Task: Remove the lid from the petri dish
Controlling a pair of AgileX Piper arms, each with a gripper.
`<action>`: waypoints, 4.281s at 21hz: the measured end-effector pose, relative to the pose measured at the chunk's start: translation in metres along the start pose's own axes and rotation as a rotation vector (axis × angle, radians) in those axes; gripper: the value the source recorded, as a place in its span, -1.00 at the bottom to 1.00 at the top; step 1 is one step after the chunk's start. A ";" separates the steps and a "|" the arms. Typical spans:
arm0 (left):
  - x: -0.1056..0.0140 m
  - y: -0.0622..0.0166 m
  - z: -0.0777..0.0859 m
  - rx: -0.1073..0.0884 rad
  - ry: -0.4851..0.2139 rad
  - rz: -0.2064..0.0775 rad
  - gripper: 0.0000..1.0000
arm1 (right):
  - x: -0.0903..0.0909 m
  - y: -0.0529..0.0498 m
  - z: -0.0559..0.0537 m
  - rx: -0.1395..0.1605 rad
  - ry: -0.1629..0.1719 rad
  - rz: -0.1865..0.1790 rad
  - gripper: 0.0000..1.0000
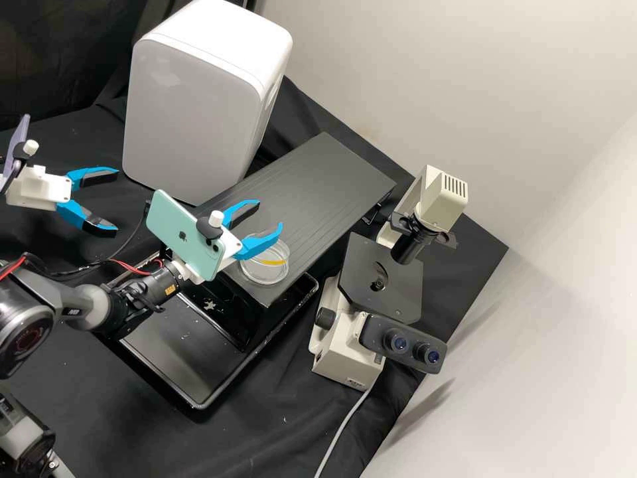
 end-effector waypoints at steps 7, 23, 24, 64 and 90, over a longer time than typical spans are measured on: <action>0.000 0.0001 0.000 -0.002 0.004 0.001 1.00 | 0.000 -0.001 0.001 0.000 -0.004 -0.002 -1.00; 0.000 0.0001 0.000 -0.002 0.004 0.001 1.00 | 0.001 -0.002 0.003 -0.035 -0.014 -0.004 1.00; 0.000 0.0001 0.000 -0.002 0.004 0.001 1.00 | 0.001 -0.004 0.003 -0.045 -0.020 -0.007 1.00; 0.001 -0.0026 -0.002 -0.010 0.020 -0.006 1.00 | 0.004 -0.016 0.031 -0.069 -0.160 -0.027 1.00; 0.003 -0.0007 -0.003 -0.010 0.021 0.003 1.00 | 0.021 -0.022 0.033 -0.115 -0.160 -0.033 -1.00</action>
